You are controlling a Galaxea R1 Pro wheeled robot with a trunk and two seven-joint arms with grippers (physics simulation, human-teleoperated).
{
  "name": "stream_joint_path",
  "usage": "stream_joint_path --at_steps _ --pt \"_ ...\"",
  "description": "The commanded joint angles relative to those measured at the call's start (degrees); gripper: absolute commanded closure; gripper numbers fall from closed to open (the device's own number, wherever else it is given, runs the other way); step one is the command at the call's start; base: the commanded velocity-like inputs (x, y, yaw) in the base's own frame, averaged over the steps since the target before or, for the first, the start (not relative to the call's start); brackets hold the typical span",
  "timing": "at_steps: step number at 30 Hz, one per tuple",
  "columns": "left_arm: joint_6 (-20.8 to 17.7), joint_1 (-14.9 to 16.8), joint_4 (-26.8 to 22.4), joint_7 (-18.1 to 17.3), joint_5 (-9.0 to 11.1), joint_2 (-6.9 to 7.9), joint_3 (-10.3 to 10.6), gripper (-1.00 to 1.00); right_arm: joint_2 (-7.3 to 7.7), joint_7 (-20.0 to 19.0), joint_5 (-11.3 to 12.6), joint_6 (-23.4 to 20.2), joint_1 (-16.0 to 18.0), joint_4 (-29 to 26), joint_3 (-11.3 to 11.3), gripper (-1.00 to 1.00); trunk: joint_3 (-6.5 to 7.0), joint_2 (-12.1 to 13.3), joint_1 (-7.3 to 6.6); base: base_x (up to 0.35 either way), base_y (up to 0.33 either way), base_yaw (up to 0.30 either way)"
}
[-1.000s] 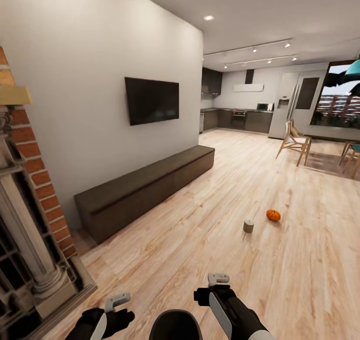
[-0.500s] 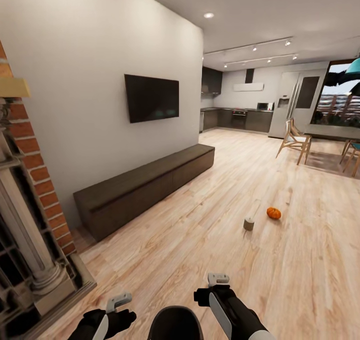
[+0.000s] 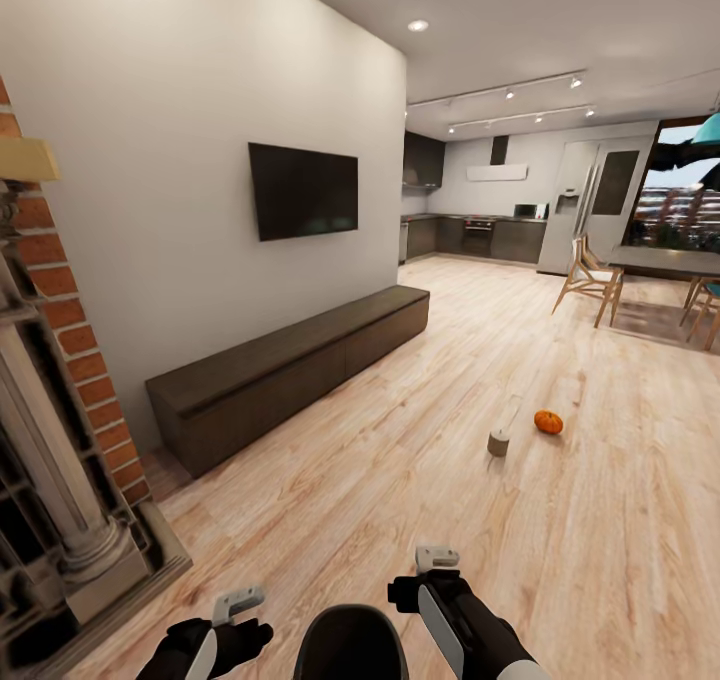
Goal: Place each of the two pumpkins and all three candles from the living room inside a cabinet in the living room (use any cabinet), then make sure every cabinet is closed, and position the cauldron so it is next to a table in the living room.
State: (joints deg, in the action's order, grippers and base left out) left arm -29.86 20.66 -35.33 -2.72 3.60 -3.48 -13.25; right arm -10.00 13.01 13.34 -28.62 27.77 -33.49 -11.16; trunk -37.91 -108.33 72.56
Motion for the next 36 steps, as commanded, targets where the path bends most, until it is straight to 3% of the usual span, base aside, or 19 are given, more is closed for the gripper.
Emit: stream_joint_path --at_steps 1,18,23,30,36 --pt "0.0 0.0 0.0 0.0 0.0 -0.01 0.0 -1.00 0.00 0.0 0.0 0.0 0.0 0.0 0.0 -1.00 -0.18 -0.4 0.23 0.000 0.000 0.000" --pt "0.1 0.0 0.3 0.0 0.0 -0.32 0.1 -1.00 0.00 -0.1 0.0 -0.5 -0.1 0.1 0.0 -1.00 -3.24 -7.2 3.96 0.000 0.000 0.000" --pt "0.1 0.0 2.0 -0.1 0.0 -1.47 0.1 -1.00 0.00 -0.1 0.0 -3.0 -0.1 0.1 0.0 -1.00 -4.13 -9.2 5.06 0.000 0.000 0.000" --pt "0.2 0.0 3.1 -1.5 -0.1 -2.45 0.2 -1.00 0.00 -0.1 0.0 -3.6 -0.1 0.2 -3.3 -1.00 -5.39 -12.0 6.60 0.000 0.000 0.000" --pt "0.2 0.0 3.2 -2.5 -0.2 -2.50 0.2 -1.00 0.00 -0.1 0.1 -3.3 0.0 0.2 -3.8 -1.00 -6.47 -14.5 7.91 0.000 0.000 0.000"
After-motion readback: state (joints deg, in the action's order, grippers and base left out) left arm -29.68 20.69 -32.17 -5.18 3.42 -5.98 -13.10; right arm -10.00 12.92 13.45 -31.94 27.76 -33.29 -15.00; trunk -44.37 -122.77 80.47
